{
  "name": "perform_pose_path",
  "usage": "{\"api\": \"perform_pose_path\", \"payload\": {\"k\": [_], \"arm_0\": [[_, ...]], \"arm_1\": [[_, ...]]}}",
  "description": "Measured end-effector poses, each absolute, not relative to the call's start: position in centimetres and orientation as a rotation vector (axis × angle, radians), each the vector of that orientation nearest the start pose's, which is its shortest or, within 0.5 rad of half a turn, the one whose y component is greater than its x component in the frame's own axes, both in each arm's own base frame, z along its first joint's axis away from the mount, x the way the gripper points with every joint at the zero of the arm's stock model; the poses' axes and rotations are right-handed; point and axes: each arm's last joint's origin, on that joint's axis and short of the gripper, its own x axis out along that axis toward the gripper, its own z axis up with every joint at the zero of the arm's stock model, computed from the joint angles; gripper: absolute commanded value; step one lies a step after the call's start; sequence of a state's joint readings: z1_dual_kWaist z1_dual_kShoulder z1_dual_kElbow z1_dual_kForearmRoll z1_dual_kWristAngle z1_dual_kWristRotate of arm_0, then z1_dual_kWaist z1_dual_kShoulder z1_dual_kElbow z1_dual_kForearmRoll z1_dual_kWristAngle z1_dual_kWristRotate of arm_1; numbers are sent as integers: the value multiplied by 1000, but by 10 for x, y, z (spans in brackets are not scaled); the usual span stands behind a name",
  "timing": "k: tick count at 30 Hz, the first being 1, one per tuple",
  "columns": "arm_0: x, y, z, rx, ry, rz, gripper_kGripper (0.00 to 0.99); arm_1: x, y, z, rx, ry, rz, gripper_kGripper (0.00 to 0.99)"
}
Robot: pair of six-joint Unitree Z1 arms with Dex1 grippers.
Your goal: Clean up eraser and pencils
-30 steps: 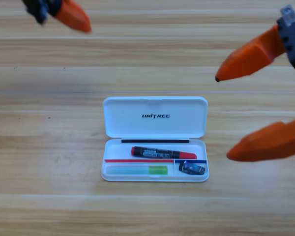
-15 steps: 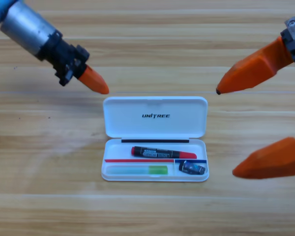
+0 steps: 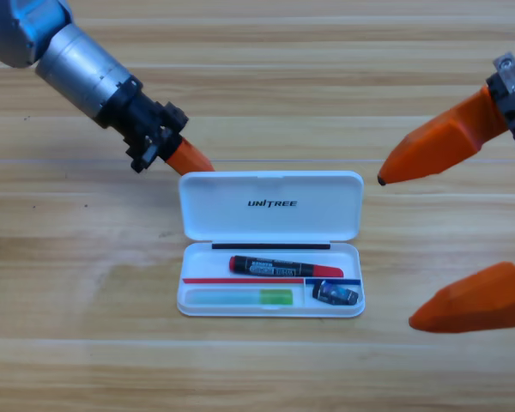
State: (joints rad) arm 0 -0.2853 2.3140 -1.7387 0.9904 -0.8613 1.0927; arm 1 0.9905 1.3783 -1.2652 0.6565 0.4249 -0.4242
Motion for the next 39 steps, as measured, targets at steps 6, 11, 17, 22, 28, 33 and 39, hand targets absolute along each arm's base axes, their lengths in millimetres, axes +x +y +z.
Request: {"api": "perform_pose_path", "payload": {"k": [6,11,17,22,28,33,39], "arm_0": [[414,-174,187,314,889,-1611,0],[406,-181,183,310,909,-1632,0],[401,-187,180,313,920,-1652,0],[395,-193,177,319,928,-1672,0],[387,-202,171,327,940,-1698,0],[385,-205,164,327,947,-1707,0],[382,-209,151,325,963,-1718,0]], "arm_1": [[114,211,397,-559,499,1506,988],[114,211,398,-557,497,1506,988],[114,211,398,-556,497,1508,988],[114,211,398,-554,497,1509,988],[114,212,398,-553,491,1509,988],[114,212,398,-552,491,1509,988],[114,212,398,-551,493,1508,988]]}}
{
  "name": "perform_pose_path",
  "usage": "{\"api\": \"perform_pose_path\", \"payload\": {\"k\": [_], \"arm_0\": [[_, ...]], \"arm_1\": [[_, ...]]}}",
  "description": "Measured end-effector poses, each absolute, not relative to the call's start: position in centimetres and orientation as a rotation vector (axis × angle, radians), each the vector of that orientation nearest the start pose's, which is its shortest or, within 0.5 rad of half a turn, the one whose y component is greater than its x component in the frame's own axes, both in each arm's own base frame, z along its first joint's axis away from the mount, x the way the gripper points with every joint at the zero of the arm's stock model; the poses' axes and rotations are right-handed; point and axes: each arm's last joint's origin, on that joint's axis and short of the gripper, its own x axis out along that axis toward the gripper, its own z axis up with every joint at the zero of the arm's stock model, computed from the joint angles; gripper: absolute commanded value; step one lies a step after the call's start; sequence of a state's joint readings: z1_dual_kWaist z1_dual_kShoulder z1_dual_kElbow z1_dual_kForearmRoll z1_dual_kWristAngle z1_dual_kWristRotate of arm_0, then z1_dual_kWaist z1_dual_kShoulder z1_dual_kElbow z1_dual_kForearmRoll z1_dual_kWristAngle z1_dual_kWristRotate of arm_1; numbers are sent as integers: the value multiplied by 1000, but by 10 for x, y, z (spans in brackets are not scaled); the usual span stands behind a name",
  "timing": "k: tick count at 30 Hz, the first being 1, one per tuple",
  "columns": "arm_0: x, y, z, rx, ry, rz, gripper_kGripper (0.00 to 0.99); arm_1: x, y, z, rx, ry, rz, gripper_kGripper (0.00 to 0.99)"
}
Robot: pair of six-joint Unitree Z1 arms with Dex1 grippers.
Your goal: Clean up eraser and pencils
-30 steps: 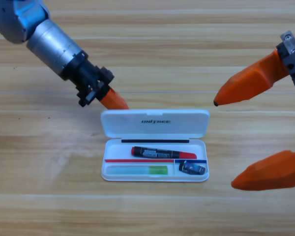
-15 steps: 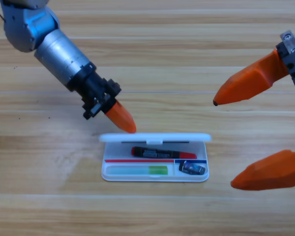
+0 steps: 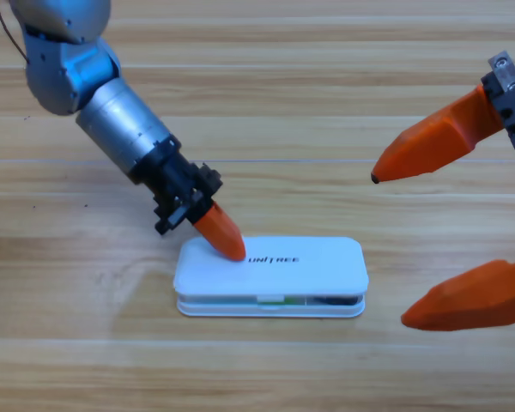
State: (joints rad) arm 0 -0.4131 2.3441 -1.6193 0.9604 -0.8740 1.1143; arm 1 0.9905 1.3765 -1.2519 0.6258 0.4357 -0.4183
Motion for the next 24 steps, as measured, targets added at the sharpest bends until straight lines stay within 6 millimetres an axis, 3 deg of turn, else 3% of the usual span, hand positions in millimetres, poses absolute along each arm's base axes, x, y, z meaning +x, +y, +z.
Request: {"api": "perform_pose_path", "payload": {"k": [24], "arm_0": [[379,-220,140,357,946,-1736,0]], "arm_1": [[114,212,398,-549,493,1510,988]]}}
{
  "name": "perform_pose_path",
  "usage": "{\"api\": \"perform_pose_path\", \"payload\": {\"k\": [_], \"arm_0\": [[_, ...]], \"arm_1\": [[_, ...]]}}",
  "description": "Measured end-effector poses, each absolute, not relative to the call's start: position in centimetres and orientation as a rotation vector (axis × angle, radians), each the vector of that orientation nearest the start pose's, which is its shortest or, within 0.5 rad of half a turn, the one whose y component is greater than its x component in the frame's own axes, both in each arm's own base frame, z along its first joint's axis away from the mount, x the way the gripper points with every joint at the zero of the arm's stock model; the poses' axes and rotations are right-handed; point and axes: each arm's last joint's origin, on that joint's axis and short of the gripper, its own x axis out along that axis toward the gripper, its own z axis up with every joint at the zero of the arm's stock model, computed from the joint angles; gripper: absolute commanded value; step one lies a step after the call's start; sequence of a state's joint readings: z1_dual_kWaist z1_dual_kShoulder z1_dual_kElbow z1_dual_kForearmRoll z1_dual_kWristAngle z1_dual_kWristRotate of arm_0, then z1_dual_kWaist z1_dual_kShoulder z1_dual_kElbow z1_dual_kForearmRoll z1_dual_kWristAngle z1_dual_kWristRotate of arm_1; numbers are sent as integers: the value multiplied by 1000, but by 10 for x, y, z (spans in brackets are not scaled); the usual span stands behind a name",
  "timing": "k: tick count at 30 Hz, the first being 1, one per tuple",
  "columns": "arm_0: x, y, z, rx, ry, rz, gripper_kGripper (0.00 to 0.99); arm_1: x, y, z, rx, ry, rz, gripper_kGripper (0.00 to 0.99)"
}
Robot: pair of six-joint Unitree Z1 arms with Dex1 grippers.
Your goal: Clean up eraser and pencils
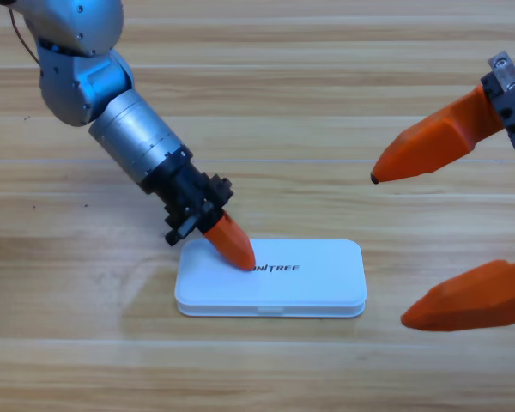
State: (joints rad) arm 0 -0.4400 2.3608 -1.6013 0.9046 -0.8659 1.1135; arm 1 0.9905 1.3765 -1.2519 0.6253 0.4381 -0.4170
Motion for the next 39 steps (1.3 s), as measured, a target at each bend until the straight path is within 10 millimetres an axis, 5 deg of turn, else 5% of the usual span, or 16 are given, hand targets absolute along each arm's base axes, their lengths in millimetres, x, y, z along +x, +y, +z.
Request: {"api": "perform_pose_path", "payload": {"k": [13,18,19,21,22,23,26,29,33,39], "arm_0": [[373,-218,144,386,942,-1719,0],[359,-211,174,470,1035,-1668,0],[357,-208,187,490,1057,-1655,58],[351,-205,228,542,1052,-1629,632],[347,-203,252,570,1025,-1615,844],[339,-201,276,593,992,-1598,950],[299,-196,339,654,891,-1534,990],[255,-197,376,699,824,-1517,990],[222,-212,382,730,830,-1568,990],[209,-222,374,757,850,-1620,990]], "arm_1": [[114,212,398,-547,494,1510,988],[114,212,398,-547,494,1510,988],[114,212,398,-547,494,1510,988],[114,212,398,-547,494,1510,988],[114,212,398,-547,494,1510,988],[114,212,398,-547,494,1510,988],[114,212,398,-547,494,1510,988],[114,212,398,-547,494,1510,988],[114,212,398,-547,494,1510,988],[114,212,398,-547,494,1510,988]]}}
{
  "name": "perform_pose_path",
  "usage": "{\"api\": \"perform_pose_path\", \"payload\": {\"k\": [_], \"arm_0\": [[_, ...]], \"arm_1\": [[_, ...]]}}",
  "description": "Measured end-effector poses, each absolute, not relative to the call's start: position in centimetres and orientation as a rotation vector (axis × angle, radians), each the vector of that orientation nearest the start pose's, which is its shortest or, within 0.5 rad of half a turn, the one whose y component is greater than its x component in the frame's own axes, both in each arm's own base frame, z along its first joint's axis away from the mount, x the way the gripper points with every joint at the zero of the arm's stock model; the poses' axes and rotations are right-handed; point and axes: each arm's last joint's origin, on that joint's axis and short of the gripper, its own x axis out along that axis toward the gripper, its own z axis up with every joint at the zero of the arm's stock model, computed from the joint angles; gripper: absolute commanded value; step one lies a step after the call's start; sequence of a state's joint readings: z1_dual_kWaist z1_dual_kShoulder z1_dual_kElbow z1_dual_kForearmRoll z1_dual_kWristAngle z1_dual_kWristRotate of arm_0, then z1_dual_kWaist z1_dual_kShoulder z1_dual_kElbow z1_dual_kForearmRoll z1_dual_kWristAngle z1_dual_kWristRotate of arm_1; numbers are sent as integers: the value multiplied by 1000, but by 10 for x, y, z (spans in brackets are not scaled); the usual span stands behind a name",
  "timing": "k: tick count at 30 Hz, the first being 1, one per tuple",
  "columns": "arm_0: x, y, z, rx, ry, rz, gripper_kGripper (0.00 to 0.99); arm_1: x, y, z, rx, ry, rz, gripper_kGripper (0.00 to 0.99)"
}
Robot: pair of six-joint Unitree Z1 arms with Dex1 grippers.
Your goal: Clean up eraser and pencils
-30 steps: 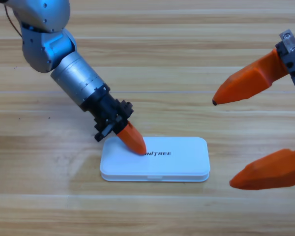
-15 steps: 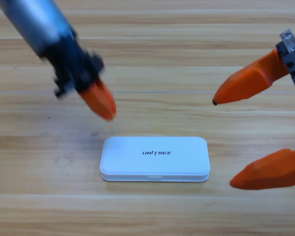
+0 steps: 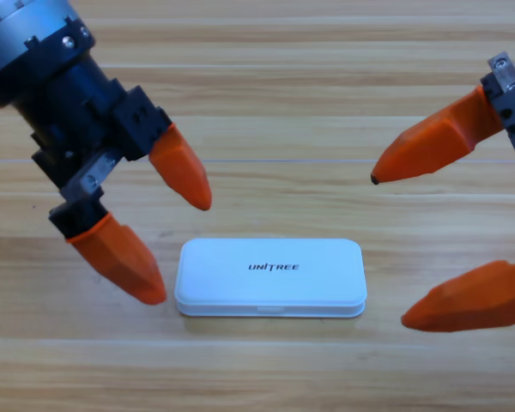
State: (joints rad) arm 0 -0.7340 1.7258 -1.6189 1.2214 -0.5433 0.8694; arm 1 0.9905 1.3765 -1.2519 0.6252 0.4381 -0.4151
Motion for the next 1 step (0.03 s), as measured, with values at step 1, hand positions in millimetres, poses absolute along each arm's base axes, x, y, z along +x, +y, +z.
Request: {"api": "perform_pose_path", "payload": {"k": [1], "arm_0": [[208,-223,374,758,849,-1622,990]], "arm_1": [[114,212,398,-547,494,1510,988]]}}
